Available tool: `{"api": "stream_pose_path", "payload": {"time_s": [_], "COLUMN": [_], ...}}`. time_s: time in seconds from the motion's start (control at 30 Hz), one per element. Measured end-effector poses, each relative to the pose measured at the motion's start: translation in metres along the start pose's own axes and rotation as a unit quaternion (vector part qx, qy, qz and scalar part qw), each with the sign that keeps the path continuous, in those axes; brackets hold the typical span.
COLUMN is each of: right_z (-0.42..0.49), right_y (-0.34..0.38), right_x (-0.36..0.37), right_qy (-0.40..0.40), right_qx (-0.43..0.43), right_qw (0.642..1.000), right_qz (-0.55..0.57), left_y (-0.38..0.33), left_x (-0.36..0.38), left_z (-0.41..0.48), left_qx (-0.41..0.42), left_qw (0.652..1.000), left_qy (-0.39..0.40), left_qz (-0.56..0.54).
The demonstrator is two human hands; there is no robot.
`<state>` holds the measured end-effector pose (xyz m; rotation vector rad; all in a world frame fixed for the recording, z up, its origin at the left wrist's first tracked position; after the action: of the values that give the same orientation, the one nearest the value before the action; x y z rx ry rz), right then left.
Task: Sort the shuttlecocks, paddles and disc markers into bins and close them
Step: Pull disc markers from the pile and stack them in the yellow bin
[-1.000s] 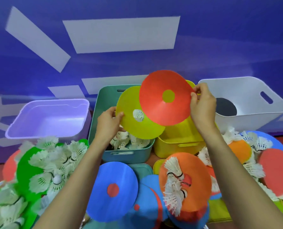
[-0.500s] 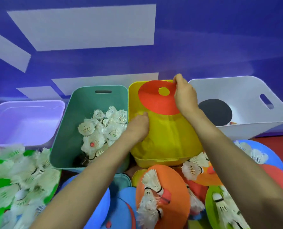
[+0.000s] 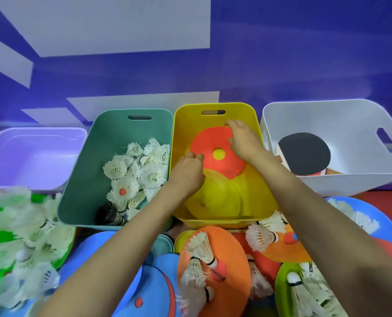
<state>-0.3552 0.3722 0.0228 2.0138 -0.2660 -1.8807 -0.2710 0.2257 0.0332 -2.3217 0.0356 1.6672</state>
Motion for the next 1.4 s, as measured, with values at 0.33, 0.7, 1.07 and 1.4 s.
{"api": "stream_pose_path", "payload": {"time_s": [0.33,0.7,1.07,1.4], "right_z": [-0.099,-0.199,-0.224,-0.228], "right_y": [0.052,0.156,0.228,0.210], "right_x": [-0.022,0.002,0.169,0.217], "right_qy": [-0.020,-0.041,0.231,0.053], "right_qx": [-0.120,-0.220,-0.017,0.190], "right_qw": [0.991,0.962,0.973,0.947], "right_qz": [0.050,0.154,0.009,0.252], "left_y": [0.007,0.104,0.245,0.253], "left_x": [-0.017,-0.003,0.091,0.097], "left_z": [-0.078,-0.201,-0.249,-0.247], "left_qx": [0.019,0.013,-0.103,-0.032], "left_qw": [0.970,0.909,0.966,0.969], "left_qy": [-0.206,-0.333,-0.126,-0.134], "left_qz": [-0.131,-0.251,-0.202,-0.205]}}
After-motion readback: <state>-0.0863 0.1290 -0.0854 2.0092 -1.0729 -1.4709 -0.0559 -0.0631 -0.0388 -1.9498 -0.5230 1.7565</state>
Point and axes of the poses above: each hand's wrist, its own z-axis towards the middle knuckle, its own x-axis out of the palm, y = z × x, the point moved 6 cm from there along z, towards the middle knuckle, and after that the axes turned 3 degrees about y, right-handed, at the moved point
